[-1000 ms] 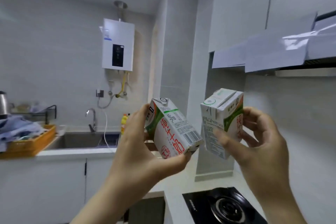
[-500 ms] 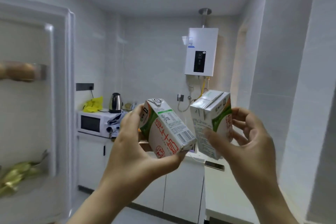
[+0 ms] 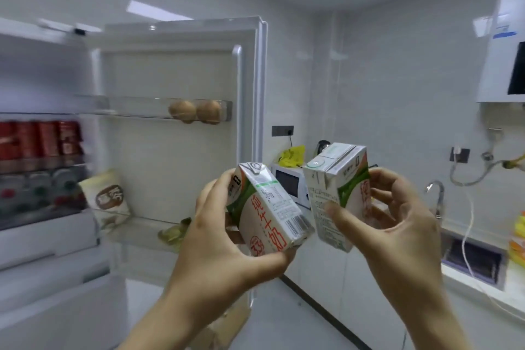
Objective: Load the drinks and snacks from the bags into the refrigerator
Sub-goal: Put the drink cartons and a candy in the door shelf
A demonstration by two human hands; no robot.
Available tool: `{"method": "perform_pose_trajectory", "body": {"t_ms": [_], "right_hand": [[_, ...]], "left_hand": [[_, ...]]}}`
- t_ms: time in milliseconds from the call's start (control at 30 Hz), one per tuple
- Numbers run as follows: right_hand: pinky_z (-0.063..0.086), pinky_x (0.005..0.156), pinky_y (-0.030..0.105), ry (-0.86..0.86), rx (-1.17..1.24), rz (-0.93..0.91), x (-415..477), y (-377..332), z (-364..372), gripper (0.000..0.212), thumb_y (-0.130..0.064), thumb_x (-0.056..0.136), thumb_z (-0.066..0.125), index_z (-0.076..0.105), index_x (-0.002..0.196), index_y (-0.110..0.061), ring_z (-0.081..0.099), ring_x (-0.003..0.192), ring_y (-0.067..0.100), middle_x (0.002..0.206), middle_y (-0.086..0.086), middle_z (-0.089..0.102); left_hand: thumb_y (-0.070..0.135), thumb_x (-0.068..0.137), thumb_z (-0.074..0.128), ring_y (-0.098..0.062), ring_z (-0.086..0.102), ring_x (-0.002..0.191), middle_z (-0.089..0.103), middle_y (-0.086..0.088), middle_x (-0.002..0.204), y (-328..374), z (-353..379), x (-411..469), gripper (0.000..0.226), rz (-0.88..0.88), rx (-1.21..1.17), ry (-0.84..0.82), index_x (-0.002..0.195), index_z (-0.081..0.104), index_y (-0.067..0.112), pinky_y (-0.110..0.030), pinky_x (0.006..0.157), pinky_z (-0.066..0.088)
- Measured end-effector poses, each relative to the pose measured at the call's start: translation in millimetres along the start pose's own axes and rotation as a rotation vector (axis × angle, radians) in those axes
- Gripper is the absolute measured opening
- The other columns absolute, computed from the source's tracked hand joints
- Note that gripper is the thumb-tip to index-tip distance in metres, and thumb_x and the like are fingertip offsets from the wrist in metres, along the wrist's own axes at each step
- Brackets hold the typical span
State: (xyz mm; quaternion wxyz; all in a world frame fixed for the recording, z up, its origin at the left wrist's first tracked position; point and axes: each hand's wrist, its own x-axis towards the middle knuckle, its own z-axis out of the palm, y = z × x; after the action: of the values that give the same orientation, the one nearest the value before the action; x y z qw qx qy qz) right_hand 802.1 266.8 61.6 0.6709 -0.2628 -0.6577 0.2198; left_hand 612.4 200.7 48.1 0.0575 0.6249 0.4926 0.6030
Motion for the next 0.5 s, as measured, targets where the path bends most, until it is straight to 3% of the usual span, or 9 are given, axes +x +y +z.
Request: {"method": "perform_pose_trajectory", "body": {"t_ms": [233, 367, 500], "right_hand": [[0.05, 0.076, 0.012, -0.154, 0.103, 0.01, 0.5, 15.5, 94.3, 0.048, -0.035, 0.056, 0.081, 0.062, 0.1, -0.034, 0.063, 0.096, 0.001, 0.099, -0.02, 0.067], [0.047, 0.073, 0.006, -0.202, 0.148, 0.017, 0.4, 15.7, 148.7, 0.05, -0.031, 0.057, 0.089, 0.061, 0.098, -0.034, 0.062, 0.095, -0.002, 0.099, -0.022, 0.067], [0.048, 0.072, 0.007, -0.214, 0.156, 0.005, 6.9, 12.0, 208.3, 0.053, -0.033, 0.056, 0.089, 0.061, 0.101, -0.031, 0.062, 0.096, -0.003, 0.099, -0.022, 0.067]], "left_hand": [[0.049, 0.038, 0.086, 0.002, 0.059, 0.1, 0.044, 0.034, 0.121, -41.5, -73.3, -5.8, 0.101, -0.124, 0.111, 0.147, 0.127, 0.037, 0.055, -0.009, 0.071, 0.05], [0.054, 0.036, 0.084, 0.001, 0.057, 0.105, 0.04, 0.037, 0.124, -69.4, -119.3, 2.0, 0.108, -0.14, 0.192, 0.205, 0.132, 0.034, 0.053, -0.02, 0.078, 0.053], [0.047, 0.041, 0.09, 0.003, 0.056, 0.106, 0.038, 0.034, 0.126, -99.5, -166.0, 16.3, 0.113, -0.144, 0.207, 0.223, 0.136, 0.03, 0.05, -0.012, 0.074, 0.051]]}}
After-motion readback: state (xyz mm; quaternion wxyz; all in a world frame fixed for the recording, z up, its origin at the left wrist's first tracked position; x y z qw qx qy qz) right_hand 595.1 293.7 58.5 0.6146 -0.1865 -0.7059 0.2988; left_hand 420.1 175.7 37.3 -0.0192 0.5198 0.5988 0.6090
